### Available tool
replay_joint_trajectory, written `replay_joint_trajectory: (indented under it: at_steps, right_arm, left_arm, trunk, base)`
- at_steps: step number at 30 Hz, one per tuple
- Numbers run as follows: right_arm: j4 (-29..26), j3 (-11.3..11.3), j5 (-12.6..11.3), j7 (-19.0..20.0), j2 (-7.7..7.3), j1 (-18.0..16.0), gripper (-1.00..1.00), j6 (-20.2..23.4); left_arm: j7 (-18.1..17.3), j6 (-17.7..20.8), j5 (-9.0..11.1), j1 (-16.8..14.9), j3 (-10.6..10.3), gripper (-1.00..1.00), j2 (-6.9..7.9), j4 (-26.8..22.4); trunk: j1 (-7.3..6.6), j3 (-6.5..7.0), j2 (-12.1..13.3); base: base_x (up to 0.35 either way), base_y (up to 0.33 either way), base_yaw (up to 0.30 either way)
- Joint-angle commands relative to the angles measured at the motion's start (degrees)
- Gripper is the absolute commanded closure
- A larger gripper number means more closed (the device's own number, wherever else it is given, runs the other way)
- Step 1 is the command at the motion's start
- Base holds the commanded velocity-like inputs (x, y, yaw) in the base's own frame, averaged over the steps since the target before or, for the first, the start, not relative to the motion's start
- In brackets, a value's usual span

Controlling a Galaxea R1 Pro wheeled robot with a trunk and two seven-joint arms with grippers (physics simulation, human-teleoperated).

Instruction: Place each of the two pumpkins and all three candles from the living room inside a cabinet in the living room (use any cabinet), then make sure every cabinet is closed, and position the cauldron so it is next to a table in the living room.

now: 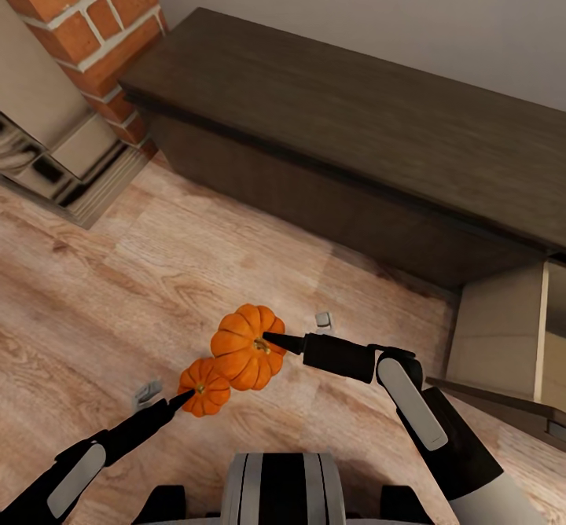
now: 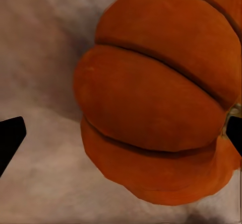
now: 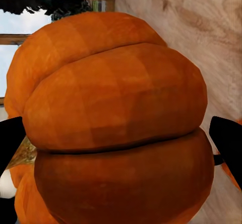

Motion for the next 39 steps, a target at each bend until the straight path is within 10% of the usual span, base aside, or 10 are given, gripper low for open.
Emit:
replay_joint_trajectory:
  at_steps: [1,25,26,39]
  right_arm:
    - [0.0,0.0,-0.2,-0.1,-0.03,-0.1,1.00,0.2]
    - [0.0,0.1,-0.2,-0.1,-0.02,0.0,1.00,0.2]
    - [0.0,0.1,-0.2,-0.1,-0.02,0.0,1.00,0.2]
    - [0.0,0.1,-0.2,-0.1,-0.03,0.0,1.00,0.2]
  left_arm:
    - [2.7,0.1,-0.2,0.0,-0.2,-1.00,0.03,0.1]
    - [2.7,0.1,-0.5,0.0,-0.3,-1.00,-0.19,-0.3]
    - [2.7,0.1,-0.5,0.0,-0.3,1.00,-0.19,-0.3]
    - [2.7,0.1,-0.5,0.0,-0.3,1.00,-0.13,-0.3]
  trunk:
    - [0.03,-0.26,0.0]
    - [0.05,-0.48,0.0]
    - [0.05,-0.48,0.0]
    - [0.05,-0.48,0.0]
  base:
    - [0.000,0.000,0.000]
    - [0.000,0.000,0.000]
    - [0.000,0.000,0.000]
    - [0.000,0.000,0.000]
